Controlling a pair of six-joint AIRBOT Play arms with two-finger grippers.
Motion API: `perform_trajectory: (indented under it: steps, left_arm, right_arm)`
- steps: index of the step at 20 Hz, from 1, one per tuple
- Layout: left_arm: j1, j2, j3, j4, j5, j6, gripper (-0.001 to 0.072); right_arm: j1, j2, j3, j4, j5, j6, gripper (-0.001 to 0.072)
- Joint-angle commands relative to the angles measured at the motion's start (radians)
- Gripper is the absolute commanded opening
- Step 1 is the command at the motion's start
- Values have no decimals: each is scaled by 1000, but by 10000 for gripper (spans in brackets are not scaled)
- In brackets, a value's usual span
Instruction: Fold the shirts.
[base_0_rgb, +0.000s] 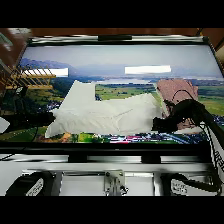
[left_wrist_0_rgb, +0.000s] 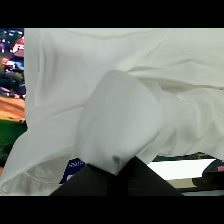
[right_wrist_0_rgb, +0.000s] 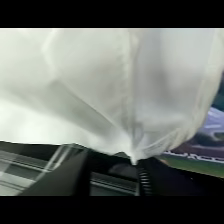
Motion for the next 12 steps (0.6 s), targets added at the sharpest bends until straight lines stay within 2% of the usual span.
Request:
perform_trajectory:
  steps: [1, 2, 3, 6, 9, 12]
  left_arm:
    - [1, -1, 0, 9, 7, 18, 34]
    - [1, -1, 0, 20, 11, 19, 34]
    - [4, -1, 0, 31, 13, 19, 34]
    - [16, 0, 7, 37, 12, 23, 34]
    - [17, 0, 98, 37, 19, 31, 34]
    - [17, 0, 316, 38, 35, 109, 34]
  right_arm:
    - [0, -45, -2, 40, 31, 13, 225]
    - [0, -45, -2, 40, 37, 16, 112]
    - [0, -39, 0, 41, 35, 15, 48]
    - [0, 33, 0, 54, 26, -16, 47]
    - [0, 175, 53, 72, -54, -64, 47]
    - [0, 331, 233, 66, -96, -65, 47]
